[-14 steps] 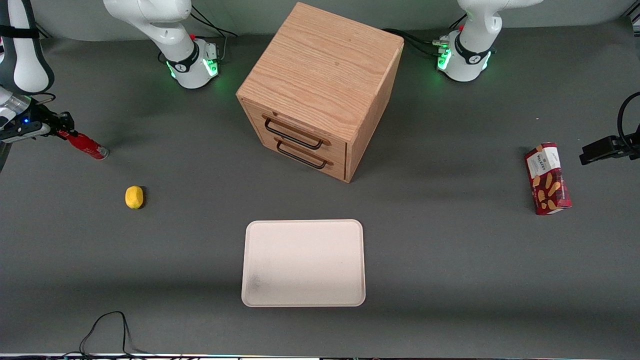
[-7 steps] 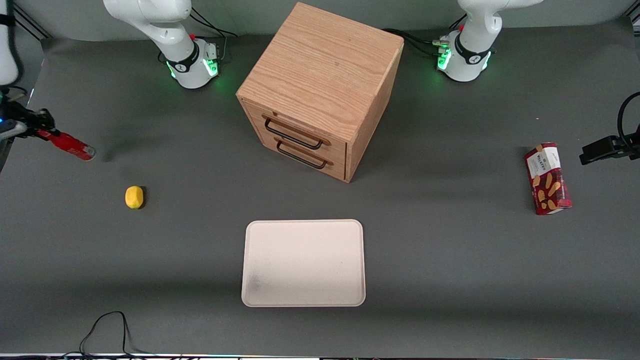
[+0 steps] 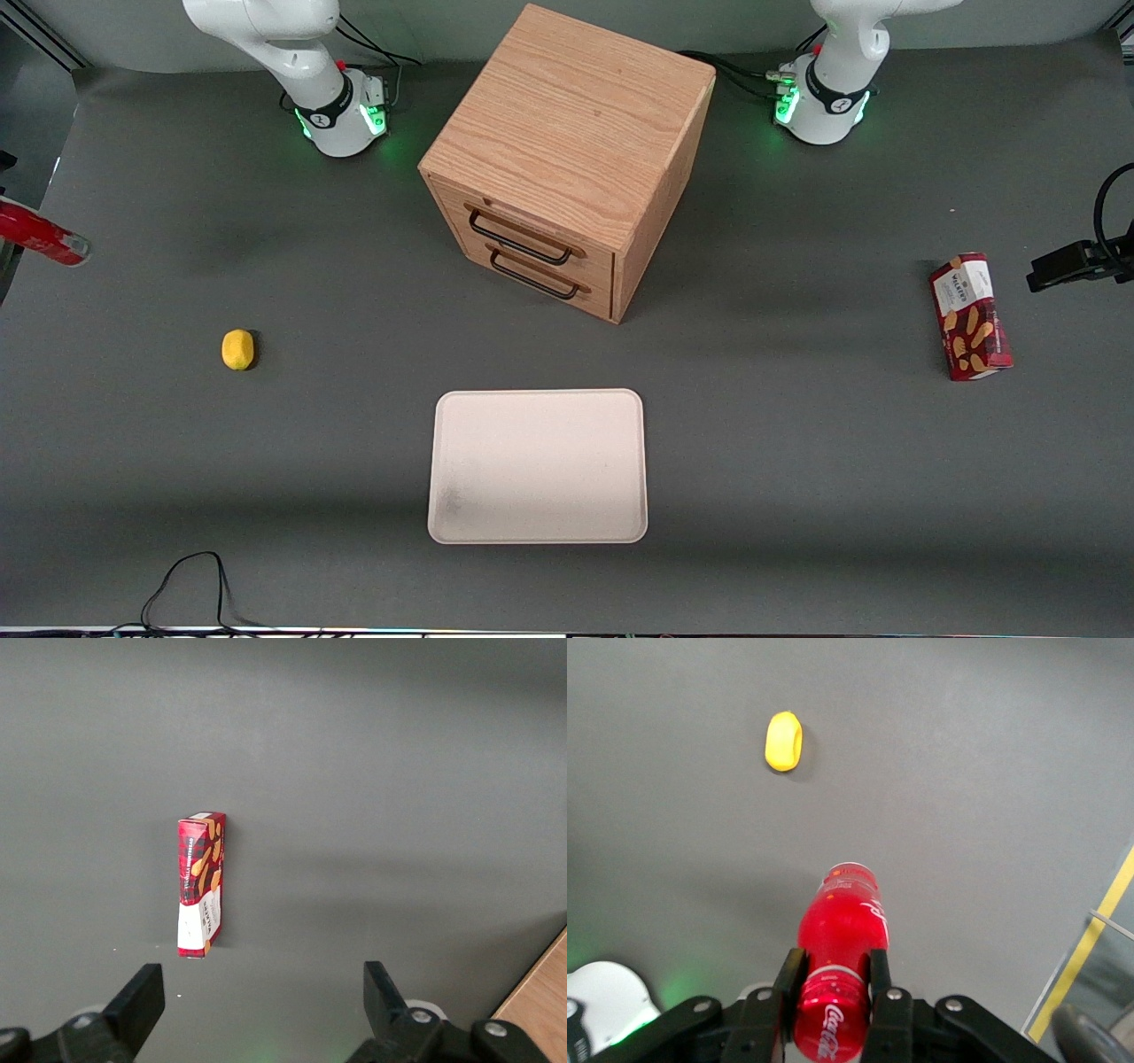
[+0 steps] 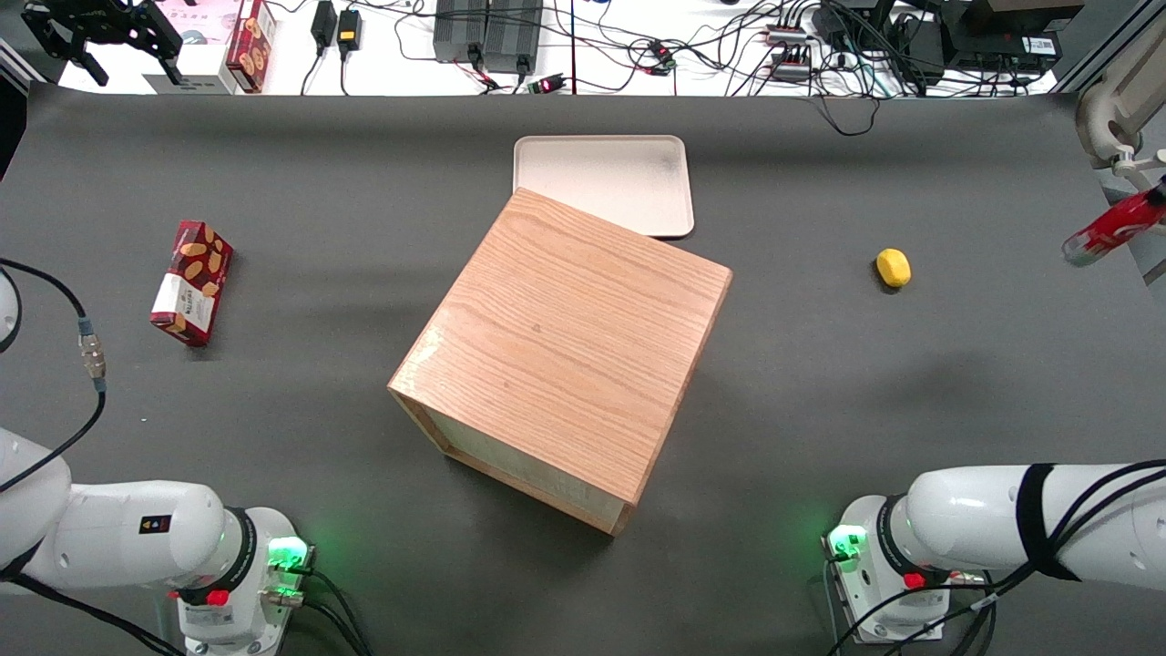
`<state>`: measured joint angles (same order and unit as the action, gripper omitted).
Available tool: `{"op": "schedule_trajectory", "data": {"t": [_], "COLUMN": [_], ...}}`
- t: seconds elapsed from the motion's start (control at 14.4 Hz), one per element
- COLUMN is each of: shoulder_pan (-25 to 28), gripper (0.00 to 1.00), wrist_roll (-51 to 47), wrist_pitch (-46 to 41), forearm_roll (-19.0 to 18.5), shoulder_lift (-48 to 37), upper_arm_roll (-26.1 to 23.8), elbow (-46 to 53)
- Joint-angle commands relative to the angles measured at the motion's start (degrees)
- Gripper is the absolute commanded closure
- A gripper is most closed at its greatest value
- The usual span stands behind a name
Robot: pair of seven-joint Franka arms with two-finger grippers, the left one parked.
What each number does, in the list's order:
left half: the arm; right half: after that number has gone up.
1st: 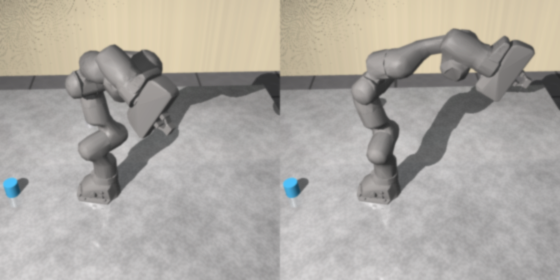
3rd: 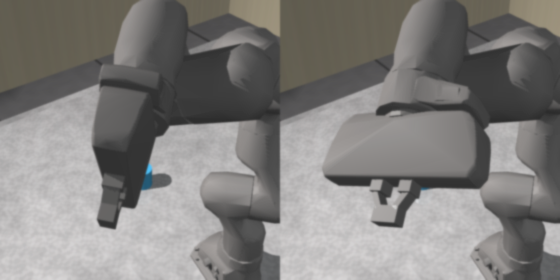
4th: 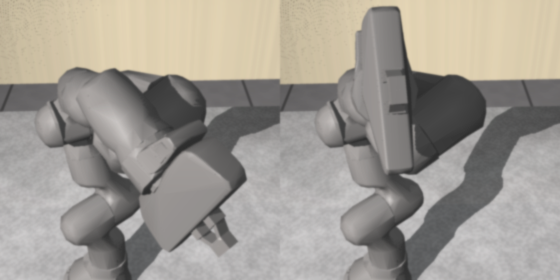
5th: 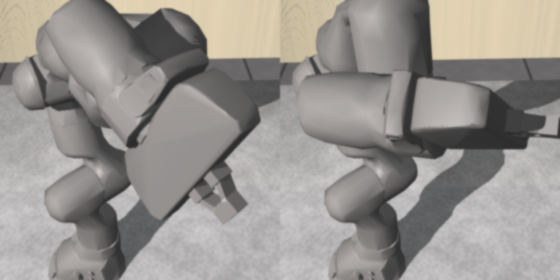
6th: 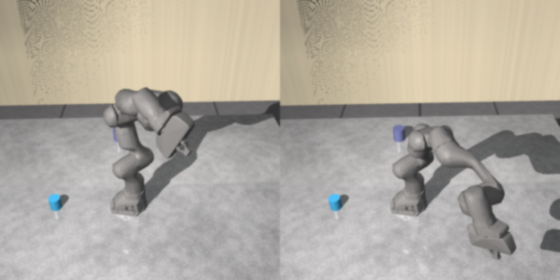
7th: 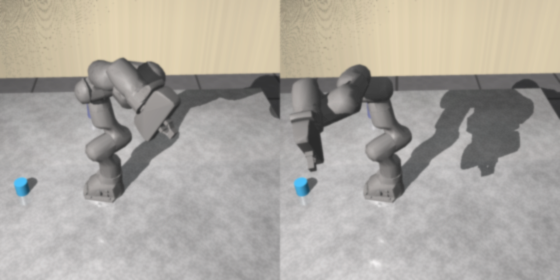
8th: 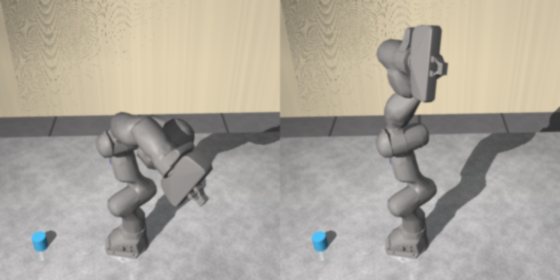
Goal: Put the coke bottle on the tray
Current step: 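Lift the bottle and carry it toward the white tray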
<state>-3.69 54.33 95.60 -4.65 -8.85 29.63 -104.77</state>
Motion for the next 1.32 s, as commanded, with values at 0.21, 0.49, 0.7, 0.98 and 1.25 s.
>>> {"op": "schedule_trajectory", "data": {"t": [0.21,0.49,0.7,0.98,1.25], "shoulder_pan": [3.5,11.22,17.47,24.67,30.56], "gripper": [0.83,0.83,0.83,0.86,0.9], "wrist_roll": [-1.77,-7.03,-13.35,-23.89,-38.03], "wrist_pitch": [-9.81,-9.81,-11.3,-11.66,-10.7], "forearm_roll": [1.14,5.6,9.56,14.83,19.76], "shoulder_lift": [3.74,13.92,23.05,32.82,40.73], "upper_arm_roll": [-0.89,-0.89,-0.89,-0.89,-0.98], "elbow": [15.19,24.94,34.25,46.3,53.6]}}
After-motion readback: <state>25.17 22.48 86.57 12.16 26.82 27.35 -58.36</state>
